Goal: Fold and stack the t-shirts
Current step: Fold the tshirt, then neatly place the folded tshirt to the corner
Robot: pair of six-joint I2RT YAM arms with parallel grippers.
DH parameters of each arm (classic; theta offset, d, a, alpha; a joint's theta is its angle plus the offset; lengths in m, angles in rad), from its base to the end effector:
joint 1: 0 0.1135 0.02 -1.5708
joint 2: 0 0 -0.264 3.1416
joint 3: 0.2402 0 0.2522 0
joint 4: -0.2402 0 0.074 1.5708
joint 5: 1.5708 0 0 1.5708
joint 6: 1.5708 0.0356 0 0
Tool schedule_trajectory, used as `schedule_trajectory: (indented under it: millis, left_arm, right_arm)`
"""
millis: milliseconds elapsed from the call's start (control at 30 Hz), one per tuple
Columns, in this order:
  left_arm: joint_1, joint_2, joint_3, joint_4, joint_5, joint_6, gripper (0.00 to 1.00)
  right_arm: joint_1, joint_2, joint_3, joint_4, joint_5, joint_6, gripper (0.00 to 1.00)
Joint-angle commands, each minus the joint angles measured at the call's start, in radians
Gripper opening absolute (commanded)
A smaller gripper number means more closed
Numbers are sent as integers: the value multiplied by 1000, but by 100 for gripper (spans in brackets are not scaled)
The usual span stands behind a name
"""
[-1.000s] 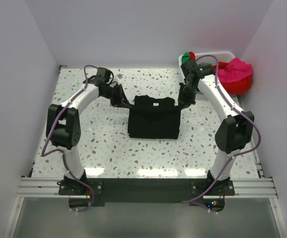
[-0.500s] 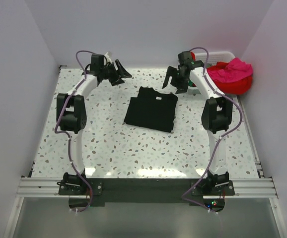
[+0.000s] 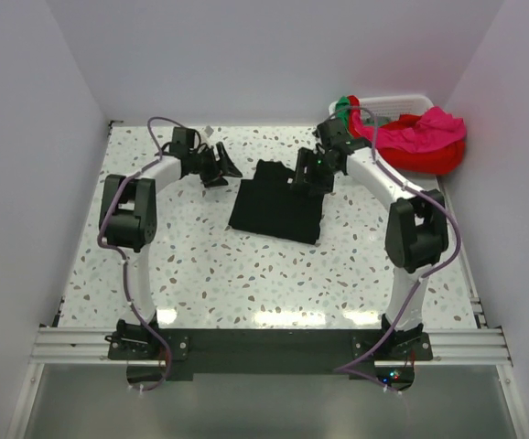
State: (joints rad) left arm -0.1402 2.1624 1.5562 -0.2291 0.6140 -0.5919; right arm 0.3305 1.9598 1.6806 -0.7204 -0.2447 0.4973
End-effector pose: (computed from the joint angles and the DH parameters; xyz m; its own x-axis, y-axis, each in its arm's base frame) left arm 0.4644 -0.0863 0.1659 -0.8866 -0.3354 -0.3185 0.0028 0.6846 -0.7289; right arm 0.4047 0.1480 0.2566 -0.9086 0.1776 -0.3779 -0.0060 0.8994 0.4370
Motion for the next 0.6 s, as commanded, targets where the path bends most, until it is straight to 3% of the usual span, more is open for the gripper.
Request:
schedule_trajectory:
  millis: [0, 267, 567]
  left_arm:
    - [-10, -65, -19, 1, -8, 76, 70]
    - [-55, -20, -12, 13, -40, 93, 69]
    - [-91, 2, 30, -78, -192, 124, 69]
  right_arm:
    - [-1, -33, -71, 15, 82, 10, 66]
    - [-10, -29, -87, -1, 209, 26, 72]
    - [-21, 19, -82, 10, 193, 4, 72]
